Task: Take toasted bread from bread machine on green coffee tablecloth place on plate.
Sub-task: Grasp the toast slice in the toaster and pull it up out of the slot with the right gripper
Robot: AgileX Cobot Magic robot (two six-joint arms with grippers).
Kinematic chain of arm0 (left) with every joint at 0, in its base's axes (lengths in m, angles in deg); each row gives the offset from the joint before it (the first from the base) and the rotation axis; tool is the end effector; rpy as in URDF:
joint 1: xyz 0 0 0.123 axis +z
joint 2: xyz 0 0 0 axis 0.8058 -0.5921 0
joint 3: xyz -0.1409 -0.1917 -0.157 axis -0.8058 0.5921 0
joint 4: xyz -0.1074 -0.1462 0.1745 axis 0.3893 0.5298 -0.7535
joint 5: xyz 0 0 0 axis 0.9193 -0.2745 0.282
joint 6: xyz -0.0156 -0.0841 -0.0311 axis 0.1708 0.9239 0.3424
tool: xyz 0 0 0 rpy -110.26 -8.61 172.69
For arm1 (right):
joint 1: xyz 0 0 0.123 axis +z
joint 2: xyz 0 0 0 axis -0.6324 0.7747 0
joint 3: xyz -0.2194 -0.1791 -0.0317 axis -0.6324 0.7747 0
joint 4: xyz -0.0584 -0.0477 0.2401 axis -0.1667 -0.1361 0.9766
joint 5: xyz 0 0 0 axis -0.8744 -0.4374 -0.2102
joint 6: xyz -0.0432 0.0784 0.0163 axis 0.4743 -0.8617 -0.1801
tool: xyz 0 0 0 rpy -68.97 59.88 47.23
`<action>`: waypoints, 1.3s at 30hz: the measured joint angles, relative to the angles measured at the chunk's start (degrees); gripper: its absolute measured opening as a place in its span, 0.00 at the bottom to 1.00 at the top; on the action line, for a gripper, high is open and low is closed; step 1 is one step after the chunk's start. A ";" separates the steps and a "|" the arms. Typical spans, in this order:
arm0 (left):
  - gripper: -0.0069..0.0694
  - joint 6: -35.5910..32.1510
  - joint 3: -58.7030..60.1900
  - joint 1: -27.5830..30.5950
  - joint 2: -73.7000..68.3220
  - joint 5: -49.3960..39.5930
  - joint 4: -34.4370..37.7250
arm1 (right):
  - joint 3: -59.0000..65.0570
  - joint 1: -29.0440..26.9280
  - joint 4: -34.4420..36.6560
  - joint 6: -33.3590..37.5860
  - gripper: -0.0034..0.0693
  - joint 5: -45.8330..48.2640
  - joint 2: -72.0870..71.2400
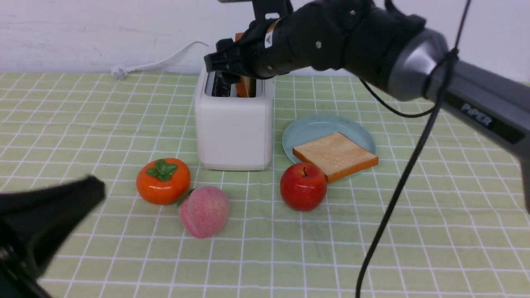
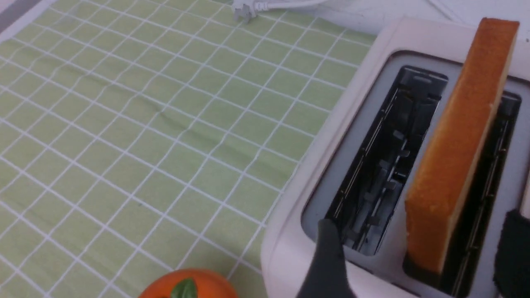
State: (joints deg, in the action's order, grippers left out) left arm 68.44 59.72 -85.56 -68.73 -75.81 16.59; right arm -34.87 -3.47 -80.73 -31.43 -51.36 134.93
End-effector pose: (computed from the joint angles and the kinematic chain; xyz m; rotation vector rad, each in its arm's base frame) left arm 0.0920 -0.0563 0.3205 0.4800 1.5172 -0.3775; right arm 0.4130 0.2943 0.3350 -0.4035 2.0626 0.4883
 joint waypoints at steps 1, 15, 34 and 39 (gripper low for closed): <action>0.07 1.79 0.00 2.90 -0.05 0.83 1.33 | -0.07 0.00 -0.96 -0.16 0.73 -0.67 0.56; 0.07 7.72 0.05 11.19 -0.71 1.96 5.36 | -0.36 -0.33 -15.47 -12.07 0.68 -6.82 4.26; 0.07 7.94 0.05 11.19 -0.71 1.96 5.59 | -0.39 -0.33 -18.54 -12.47 0.23 -9.45 6.04; 0.07 7.94 0.05 11.19 -0.71 1.96 5.77 | -0.39 -0.33 -18.78 -13.14 0.21 -10.38 5.87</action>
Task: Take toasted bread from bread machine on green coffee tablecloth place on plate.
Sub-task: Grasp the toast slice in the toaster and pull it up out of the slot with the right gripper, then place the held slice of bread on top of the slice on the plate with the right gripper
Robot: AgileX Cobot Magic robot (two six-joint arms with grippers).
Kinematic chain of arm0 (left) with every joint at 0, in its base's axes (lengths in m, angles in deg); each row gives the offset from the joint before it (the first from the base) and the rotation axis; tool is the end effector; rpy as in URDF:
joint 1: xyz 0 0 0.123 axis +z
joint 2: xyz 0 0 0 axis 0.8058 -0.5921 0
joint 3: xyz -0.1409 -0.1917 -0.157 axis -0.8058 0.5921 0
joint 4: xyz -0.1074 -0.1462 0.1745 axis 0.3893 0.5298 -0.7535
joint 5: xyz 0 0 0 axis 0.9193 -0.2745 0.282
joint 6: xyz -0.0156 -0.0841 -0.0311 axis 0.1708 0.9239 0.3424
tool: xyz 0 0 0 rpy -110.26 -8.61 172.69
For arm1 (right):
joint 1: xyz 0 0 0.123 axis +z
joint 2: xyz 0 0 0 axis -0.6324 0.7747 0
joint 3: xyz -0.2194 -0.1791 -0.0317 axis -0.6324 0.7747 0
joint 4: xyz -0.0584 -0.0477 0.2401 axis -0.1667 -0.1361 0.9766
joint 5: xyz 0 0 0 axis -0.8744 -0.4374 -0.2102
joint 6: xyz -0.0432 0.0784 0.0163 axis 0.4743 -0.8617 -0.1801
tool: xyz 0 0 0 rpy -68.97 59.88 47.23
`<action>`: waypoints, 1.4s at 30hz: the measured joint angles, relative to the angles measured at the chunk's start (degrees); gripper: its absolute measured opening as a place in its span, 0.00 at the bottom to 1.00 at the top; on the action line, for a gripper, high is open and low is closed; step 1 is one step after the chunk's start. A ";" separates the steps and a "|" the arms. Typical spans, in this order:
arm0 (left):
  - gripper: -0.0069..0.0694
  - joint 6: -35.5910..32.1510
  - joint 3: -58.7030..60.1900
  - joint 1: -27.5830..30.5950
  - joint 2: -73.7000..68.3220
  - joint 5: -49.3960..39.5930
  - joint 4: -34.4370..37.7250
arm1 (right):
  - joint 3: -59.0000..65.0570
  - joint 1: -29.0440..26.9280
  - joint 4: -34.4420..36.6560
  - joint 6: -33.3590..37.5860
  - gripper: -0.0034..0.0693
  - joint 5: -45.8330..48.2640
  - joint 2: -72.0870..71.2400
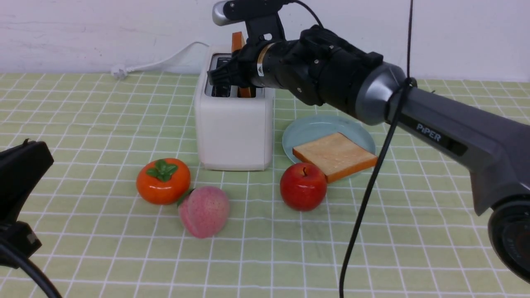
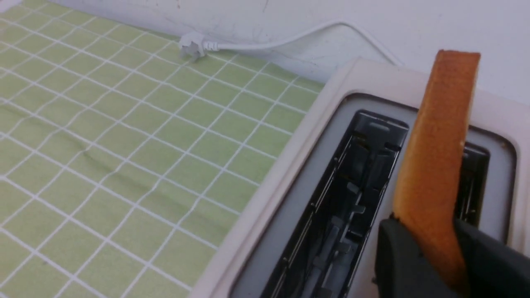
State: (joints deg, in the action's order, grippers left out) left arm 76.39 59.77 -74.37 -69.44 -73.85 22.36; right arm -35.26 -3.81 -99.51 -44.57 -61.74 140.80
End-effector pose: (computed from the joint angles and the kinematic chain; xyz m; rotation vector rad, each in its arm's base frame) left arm 0.1033 -0.0388 0.3219 0.1457 1.5669 -0.4205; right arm 0.4425 0.3002 0.3009 -0.3855 1.9333 0.3697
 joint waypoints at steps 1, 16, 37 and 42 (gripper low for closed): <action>0.07 0.00 0.00 0.00 0.00 0.00 0.00 | 0.00 0.00 0.00 -0.22 0.21 -0.02 -0.29; 0.08 0.07 0.00 0.00 0.00 -2.16 0.00 | -0.31 -0.65 3.79 10.27 0.21 23.05 -24.98; 0.08 -3.09 0.00 -19.57 0.00 -5.71 -7.43 | 26.10 -30.25 78.62 58.63 0.20 28.55 -21.75; 0.08 -3.09 0.00 -19.57 0.00 -6.12 -8.19 | 26.16 -30.36 86.40 62.85 0.20 22.71 -16.72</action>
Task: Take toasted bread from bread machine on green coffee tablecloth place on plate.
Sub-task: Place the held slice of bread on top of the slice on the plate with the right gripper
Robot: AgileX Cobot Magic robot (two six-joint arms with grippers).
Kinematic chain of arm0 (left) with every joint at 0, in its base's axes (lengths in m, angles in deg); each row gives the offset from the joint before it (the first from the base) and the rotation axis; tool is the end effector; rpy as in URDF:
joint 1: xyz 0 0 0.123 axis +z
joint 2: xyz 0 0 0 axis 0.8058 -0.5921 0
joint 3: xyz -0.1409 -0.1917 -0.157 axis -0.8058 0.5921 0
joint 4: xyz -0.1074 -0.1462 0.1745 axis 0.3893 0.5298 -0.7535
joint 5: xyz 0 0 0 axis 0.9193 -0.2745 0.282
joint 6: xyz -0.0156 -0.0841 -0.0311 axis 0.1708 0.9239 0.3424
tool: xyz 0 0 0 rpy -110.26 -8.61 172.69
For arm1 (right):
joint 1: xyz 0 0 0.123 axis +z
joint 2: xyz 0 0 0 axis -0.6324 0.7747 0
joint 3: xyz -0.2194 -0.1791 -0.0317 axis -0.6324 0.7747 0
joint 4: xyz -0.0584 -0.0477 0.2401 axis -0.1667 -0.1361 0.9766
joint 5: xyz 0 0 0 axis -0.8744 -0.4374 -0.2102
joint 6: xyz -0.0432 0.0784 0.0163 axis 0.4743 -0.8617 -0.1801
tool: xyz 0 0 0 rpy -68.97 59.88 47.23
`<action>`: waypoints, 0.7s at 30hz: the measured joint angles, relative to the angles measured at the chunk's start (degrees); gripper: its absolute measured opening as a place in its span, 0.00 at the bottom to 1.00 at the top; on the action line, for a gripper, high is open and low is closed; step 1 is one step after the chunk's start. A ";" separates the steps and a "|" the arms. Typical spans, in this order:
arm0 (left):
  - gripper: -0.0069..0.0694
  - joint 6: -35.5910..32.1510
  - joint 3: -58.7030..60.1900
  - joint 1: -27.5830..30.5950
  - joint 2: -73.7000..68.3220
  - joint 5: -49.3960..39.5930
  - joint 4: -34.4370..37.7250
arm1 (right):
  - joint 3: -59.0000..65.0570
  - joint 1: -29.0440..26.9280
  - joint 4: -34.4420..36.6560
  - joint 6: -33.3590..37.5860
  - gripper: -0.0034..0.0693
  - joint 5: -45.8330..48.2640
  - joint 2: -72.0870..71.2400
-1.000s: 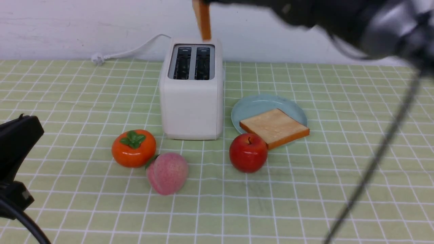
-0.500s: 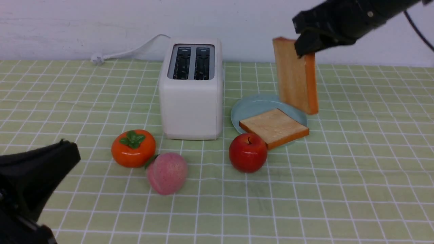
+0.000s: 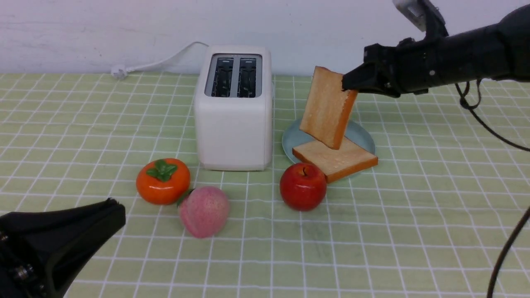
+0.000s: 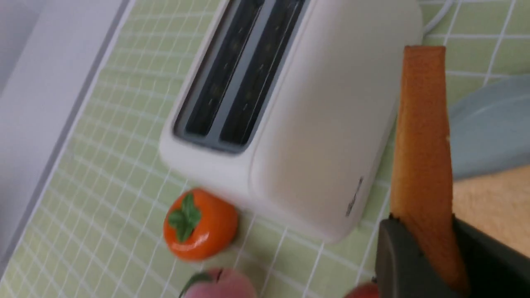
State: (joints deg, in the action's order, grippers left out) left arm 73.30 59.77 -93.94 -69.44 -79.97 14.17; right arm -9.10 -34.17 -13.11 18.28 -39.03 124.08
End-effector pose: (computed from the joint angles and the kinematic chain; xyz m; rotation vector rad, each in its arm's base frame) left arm 0.0854 -0.0693 0.3124 0.5790 1.5841 -0.4943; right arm 0.4343 0.0948 0.3018 -0.0598 2.1916 0.9932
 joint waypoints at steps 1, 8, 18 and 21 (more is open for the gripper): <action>0.08 0.00 0.00 0.00 0.00 0.00 -0.39 | 0.00 0.00 3.70 1.55 0.20 -2.09 2.04; 0.08 0.00 0.00 0.00 0.00 -0.14 -0.88 | 0.00 -0.01 14.28 7.54 0.20 -4.64 7.64; 0.08 0.00 0.00 0.00 0.00 -0.32 -0.96 | 0.12 -0.01 15.16 8.18 0.20 -8.47 11.01; 0.08 0.00 0.00 0.00 0.00 -0.32 -1.02 | 0.12 -0.01 12.55 8.18 0.29 -8.96 11.01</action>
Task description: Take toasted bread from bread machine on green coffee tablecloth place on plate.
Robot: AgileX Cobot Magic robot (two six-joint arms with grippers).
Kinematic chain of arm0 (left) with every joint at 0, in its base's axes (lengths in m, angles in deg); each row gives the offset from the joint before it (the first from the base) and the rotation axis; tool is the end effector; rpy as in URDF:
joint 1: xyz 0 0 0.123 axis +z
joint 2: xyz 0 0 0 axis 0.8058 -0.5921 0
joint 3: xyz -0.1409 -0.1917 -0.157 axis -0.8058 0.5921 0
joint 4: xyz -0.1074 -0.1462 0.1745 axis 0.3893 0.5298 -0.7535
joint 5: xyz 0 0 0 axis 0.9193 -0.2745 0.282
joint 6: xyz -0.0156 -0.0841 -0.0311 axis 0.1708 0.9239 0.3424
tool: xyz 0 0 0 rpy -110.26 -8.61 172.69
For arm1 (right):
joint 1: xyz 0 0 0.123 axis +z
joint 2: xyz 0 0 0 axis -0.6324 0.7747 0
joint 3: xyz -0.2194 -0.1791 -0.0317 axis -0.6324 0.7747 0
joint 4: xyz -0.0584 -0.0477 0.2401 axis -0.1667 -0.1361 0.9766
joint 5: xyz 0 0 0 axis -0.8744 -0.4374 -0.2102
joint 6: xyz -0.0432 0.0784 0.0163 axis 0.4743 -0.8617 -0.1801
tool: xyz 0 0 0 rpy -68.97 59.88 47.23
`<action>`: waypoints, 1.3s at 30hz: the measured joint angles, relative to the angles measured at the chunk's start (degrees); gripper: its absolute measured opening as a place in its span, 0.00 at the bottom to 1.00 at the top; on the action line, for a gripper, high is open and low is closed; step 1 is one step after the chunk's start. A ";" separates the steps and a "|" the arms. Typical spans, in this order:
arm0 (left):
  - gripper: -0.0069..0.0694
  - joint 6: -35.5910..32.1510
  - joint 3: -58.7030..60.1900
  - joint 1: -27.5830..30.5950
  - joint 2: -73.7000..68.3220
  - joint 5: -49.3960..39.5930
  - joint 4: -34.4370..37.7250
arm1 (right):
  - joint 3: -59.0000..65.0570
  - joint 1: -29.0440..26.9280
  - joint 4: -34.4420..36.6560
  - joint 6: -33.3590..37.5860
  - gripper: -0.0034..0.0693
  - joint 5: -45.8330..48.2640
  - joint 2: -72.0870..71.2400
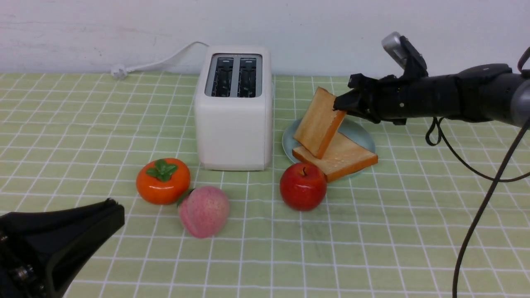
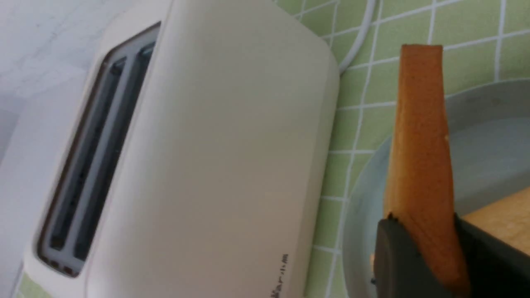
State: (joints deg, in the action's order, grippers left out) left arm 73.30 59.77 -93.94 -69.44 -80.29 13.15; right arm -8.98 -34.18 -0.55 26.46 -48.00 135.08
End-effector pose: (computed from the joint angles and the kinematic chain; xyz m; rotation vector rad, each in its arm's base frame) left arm 0.0856 -0.0690 0.3120 0.5918 1.5831 -0.4773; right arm 0.4748 0.0919 0.2243 0.1590 2.1876 0.9890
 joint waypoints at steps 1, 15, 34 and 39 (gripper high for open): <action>0.08 0.00 0.00 0.00 0.00 0.00 0.00 | 0.00 0.00 -0.29 0.00 0.31 -0.08 0.00; 0.08 0.00 0.00 0.00 0.00 0.43 -3.79 | 0.04 -5.39 -18.92 -6.20 0.75 2.23 -6.90; 0.07 14.04 0.00 0.00 9.58 -2.68 -0.95 | 14.83 -6.69 -58.87 -32.19 0.04 30.41 -52.25; 0.07 15.13 0.00 0.00 17.83 -10.34 -0.76 | 30.32 -6.69 -59.31 -32.38 0.04 31.66 -72.19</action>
State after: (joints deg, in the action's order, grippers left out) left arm 88.43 59.77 -93.94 -51.61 -90.63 12.39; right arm 21.34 -40.87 -59.86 -5.92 -16.34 62.90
